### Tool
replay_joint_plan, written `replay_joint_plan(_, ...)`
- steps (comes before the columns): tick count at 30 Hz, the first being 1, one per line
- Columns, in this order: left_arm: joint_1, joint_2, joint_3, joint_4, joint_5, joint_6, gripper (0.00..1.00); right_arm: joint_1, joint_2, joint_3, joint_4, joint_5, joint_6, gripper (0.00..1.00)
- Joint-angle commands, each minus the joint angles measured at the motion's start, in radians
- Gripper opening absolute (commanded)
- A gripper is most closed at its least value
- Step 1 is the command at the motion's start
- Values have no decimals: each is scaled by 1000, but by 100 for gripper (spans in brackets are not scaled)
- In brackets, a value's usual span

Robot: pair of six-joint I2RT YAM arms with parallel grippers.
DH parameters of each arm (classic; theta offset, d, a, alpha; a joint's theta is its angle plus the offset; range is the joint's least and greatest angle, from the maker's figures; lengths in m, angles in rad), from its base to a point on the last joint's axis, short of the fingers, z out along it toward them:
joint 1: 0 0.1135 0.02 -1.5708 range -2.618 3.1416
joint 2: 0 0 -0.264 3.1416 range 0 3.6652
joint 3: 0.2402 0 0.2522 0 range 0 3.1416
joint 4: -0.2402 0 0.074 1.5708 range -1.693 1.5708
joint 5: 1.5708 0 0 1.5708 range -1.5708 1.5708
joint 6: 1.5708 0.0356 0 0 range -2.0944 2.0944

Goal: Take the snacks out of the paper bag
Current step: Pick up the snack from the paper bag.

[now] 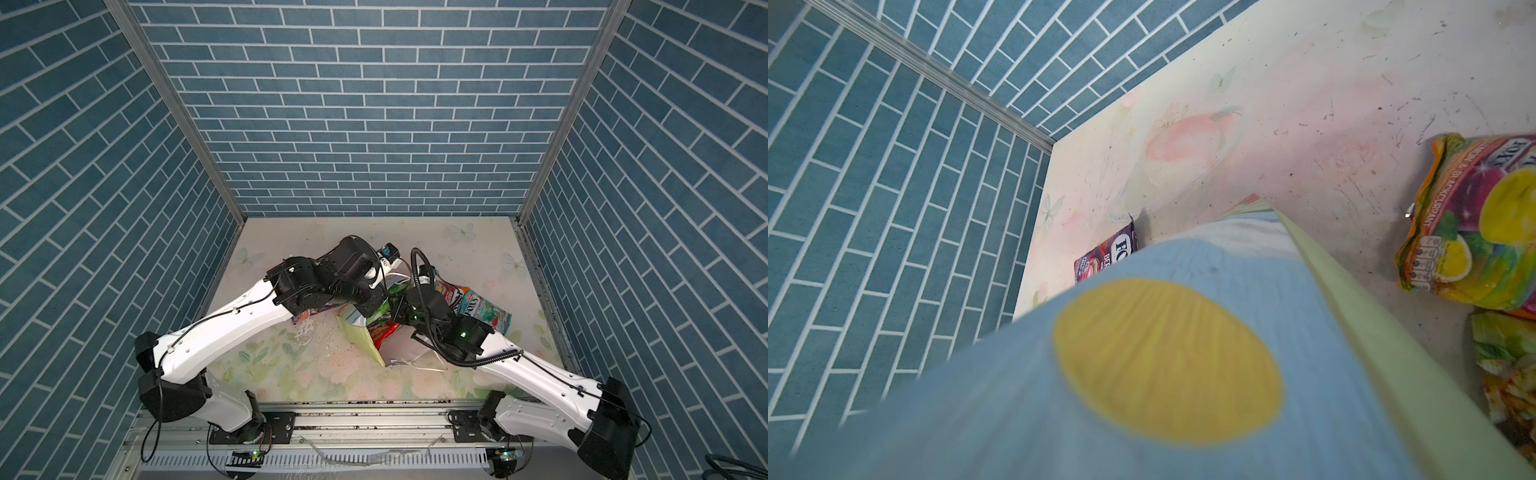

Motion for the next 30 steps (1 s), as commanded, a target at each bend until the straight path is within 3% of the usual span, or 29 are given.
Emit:
replay_joint_plan(1,8,-19,12,8,16,24,0,7,2,31,44,46,40,32)
replay_joint_plan(7,17,-21,9,9,26,36,0,10,10,34,54,48,44,34)
replay_joint_plan(13,23,-20,18,6,41,47,0,11,42,46,67,53,44,44)
replay_joint_plan(18,28,-26,17,4,43,52,0,11,52,54,44,66,46,44)
replay_joint_plan(21,31,-30,15,4,43,55,0,11,55,53,33,73,52,37)
replay_joint_plan(30,62,-43,6,9,44,34,0,10,31,43,0,100,54,1)
